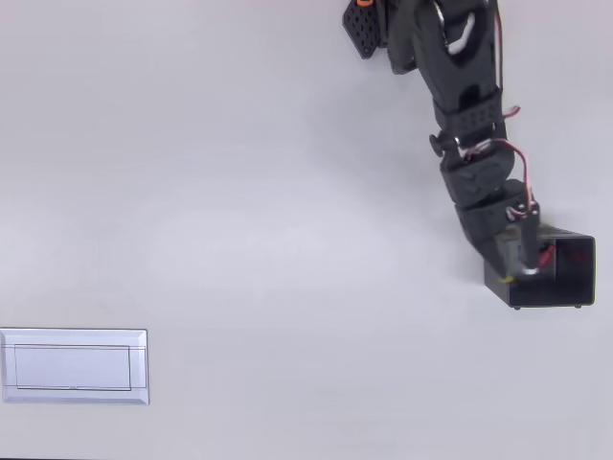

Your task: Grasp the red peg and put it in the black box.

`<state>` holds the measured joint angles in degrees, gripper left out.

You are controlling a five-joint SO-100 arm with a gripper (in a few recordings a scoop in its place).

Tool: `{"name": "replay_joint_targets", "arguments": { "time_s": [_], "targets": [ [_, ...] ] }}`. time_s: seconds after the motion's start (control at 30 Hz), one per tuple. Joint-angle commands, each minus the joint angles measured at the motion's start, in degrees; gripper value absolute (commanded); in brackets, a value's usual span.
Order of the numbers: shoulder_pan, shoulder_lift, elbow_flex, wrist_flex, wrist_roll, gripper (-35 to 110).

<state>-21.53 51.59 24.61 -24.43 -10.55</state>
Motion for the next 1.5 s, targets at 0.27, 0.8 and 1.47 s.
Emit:
{"name": "replay_joint_targets", "arguments": {
  "time_s": [0.27,0.8,1.47],
  "targets": [
    [11.69,-36.83,-19.16,18.63,3.43,0],
    [17.31,-58.80,-23.82,74.09,6.33,0],
    [20.30,-62.40,-23.82,99.32,7.73,0]
  ]
}}
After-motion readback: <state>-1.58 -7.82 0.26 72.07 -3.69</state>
